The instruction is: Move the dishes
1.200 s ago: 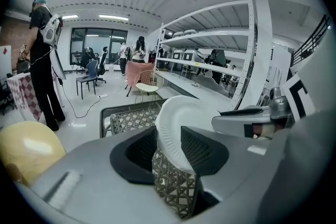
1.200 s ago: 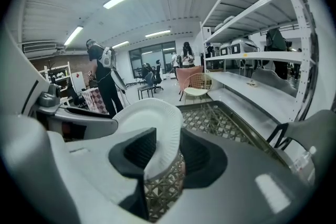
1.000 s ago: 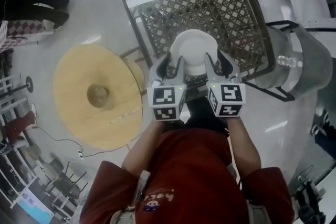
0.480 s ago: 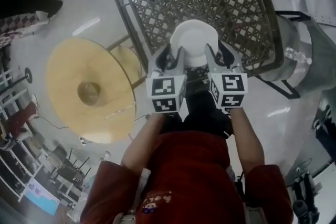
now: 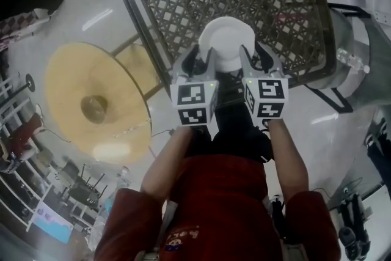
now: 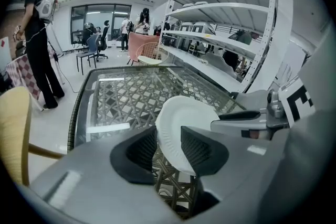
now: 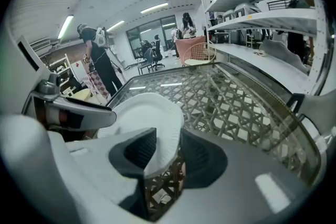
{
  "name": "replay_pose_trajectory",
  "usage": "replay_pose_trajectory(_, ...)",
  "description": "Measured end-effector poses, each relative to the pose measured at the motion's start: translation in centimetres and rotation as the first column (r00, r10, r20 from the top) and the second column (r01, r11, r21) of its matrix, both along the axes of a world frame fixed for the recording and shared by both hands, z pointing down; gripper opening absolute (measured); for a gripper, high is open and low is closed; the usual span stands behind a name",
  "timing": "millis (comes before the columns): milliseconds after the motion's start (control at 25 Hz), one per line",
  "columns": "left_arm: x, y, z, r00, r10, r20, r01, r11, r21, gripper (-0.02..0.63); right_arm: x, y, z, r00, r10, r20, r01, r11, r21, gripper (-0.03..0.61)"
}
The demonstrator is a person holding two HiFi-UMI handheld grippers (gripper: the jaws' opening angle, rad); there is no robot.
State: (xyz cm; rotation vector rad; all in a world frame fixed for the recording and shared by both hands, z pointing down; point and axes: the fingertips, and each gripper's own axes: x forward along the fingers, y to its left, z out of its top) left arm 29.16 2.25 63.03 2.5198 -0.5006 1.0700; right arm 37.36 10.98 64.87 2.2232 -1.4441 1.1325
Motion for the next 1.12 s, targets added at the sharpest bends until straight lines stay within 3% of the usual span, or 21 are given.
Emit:
replay_pose_trajectory(280,-0.2,0.6,2.6,0.999,0.002,0.039,-0.001,1.0,-0.014,0.155,0.0,0.4,2.3,0.999,-0.051,-0.004,0.051,0.998,-0.029,0.147)
replay_pose_trajectory(520,-0.2,1.0,4.6,0.997,0.003,0.075,-0.001,1.0,-0.026,0.155,0.2,0.5,3.6,0.999,-0.033,0.013,0.033,0.999,-0.038,0.147)
replay_pose_trajectory(1120,-0.4,0.9,5.9,0.993,-0.004,0.117,0.008,1.0,-0.028,0.156,-0.1,0.2,4.2,0.998,-0.056,-0.018,0.054,0.993,-0.104,0.149)
